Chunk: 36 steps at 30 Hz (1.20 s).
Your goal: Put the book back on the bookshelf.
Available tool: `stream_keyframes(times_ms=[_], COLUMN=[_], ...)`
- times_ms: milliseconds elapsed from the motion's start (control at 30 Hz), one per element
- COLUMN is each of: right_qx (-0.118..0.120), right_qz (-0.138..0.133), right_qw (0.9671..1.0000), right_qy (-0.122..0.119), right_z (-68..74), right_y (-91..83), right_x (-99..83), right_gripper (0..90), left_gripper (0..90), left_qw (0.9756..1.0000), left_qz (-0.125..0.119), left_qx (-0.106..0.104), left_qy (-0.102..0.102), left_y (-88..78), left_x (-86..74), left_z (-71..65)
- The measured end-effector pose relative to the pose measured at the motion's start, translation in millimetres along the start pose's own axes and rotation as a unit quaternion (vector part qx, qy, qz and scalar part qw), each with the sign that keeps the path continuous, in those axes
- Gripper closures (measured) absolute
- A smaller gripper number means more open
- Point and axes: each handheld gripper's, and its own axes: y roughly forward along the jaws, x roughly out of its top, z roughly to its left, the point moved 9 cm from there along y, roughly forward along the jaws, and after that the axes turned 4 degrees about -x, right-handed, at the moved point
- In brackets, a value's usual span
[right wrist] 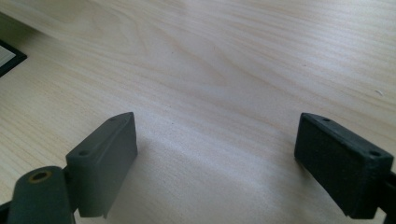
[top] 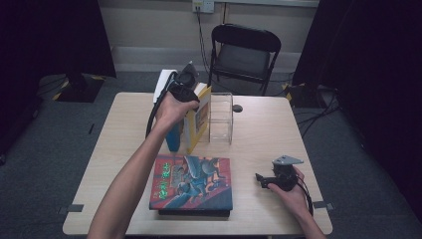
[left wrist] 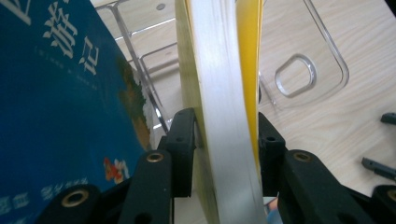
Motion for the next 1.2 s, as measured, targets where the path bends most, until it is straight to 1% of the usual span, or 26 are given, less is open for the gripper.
stream_keyframes(times_ms=[33,67,100,133,167,200,233,300,367,400,500,600,667,800,867,900,933,967,1033,1067,1100,1133,1167,1200], right_qx=[0.000,0.000,0.000,0.001,0.001,0.001,0.001,0.001,0.001,0.001,0.001,0.002,0.002,0.003,0.003,0.003,0.003,0.003,0.004,0.004,0.004,0.004,0.004,0.004], right_qz=[0.000,0.000,0.000,0.000,0.000,0.000,0.000,0.000,0.000,0.000,0.000,0.000,0.000,0.000,0.000,0.000,0.000,0.000,0.000,0.000,0.000,0.000,0.000,0.000], right_qw=[1.0000,1.0000,1.0000,1.0000,1.0000,1.0000,1.0000,1.0000,1.0000,1.0000,1.0000,1.0000,1.0000,1.0000,1.0000,1.0000,1.0000,1.0000,1.0000,1.0000,1.0000,1.0000,1.0000,1.0000], right_qy=[0.000,0.000,0.000,0.000,-0.001,-0.001,-0.001,-0.001,-0.001,-0.001,0.000,-0.001,-0.001,-0.001,-0.001,-0.001,-0.001,-0.002,-0.002,-0.002,-0.002,-0.002,-0.002,-0.002], right_z=[0.0,0.0,0.0,0.0,-0.1,0.0,0.0,-0.1,0.0,0.0,0.1,0.1,0.1,0.1,0.1,0.1,0.1,0.0,0.0,0.0,0.0,0.1,0.1,0.1], right_y=[0.0,0.0,0.0,0.0,0.0,0.0,0.1,0.1,0.1,0.1,0.0,0.1,0.1,0.1,0.1,0.2,0.2,0.3,0.3,0.3,0.3,0.2,0.2,0.2], right_x=[0.0,0.0,0.0,0.0,0.0,0.1,0.1,0.1,0.1,0.1,0.1,0.1,0.1,0.1,0.2,0.2,0.2,0.3,0.3,0.3,0.3,0.3,0.3,0.2], right_gripper=[12.7,12.7,12.7,12.7,12.7,12.7,12.7,12.7,12.7,12.7,12.7,12.7,12.7,12.7,12.7,12.7,12.7,12.7,12.7,12.7,12.7,12.7,12.7,12.7], left_gripper=[67.2,67.6,67.6,67.5,67.5,67.1,66.5,66.3,67.0,67.4,71.3,75.3,75.5,75.7,75.7,75.7,75.8,75.8,75.8,75.8,75.8,75.8,75.7,75.7], left_qw=[1.0000,0.9998,0.9998,0.9996,0.9995,0.9991,0.9987,0.9979,0.9977,0.9976,0.9974,0.9971,0.9973,0.9981,0.9984,0.9986,0.9987,0.9988,0.9987,0.9986,0.9984,0.9985,0.9984,0.9984], left_qz=[0.006,0.016,0.017,0.025,0.031,0.041,0.049,0.060,0.061,0.065,0.067,0.066,0.063,0.051,0.041,0.038,0.025,0.019,0.019,0.025,0.029,0.029,0.030,0.031], left_qx=[0.005,0.012,0.012,0.012,0.012,0.010,0.012,0.021,0.027,0.026,0.026,0.037,0.037,0.031,0.033,0.034,0.039,0.038,0.039,0.040,0.042,0.043,0.044,0.044], left_qy=[0.001,-0.003,-0.004,0.000,-0.003,-0.009,-0.008,-0.011,-0.007,-0.007,-0.006,0.003,-0.008,-0.014,-0.021,-0.016,-0.021,-0.022,-0.028,-0.023,-0.024,-0.017,-0.022,-0.017], left_y=[2.8,5.1,7.1,8.4,10.0,12.0,14.1,18.7,21.9,22.8,22.2,21.0,20.8,21.4,22.9,22.9,23.0,23.4,24.9,26.2,28.4,29.8,31.1,33.0], left_x=[-0.2,-1.3,-1.1,-2.0,-3.1,-5.1,-6.3,-8.8,-9.0,-9.6,-9.4,-9.0,-8.6,-4.0,0.1,1.8,5.7,7.6,11.4,13.0,14.9,16.7,17.1,18.1], left_z=[0.7,0.8,0.5,0.8,0.6,0.4,1.5,2.9,5.1,5.1,5.0,7.3,8.2,11.8,12.9,13.5,14.1,14.4,14.8,14.7,13.4,13.5,12.7,13.3])
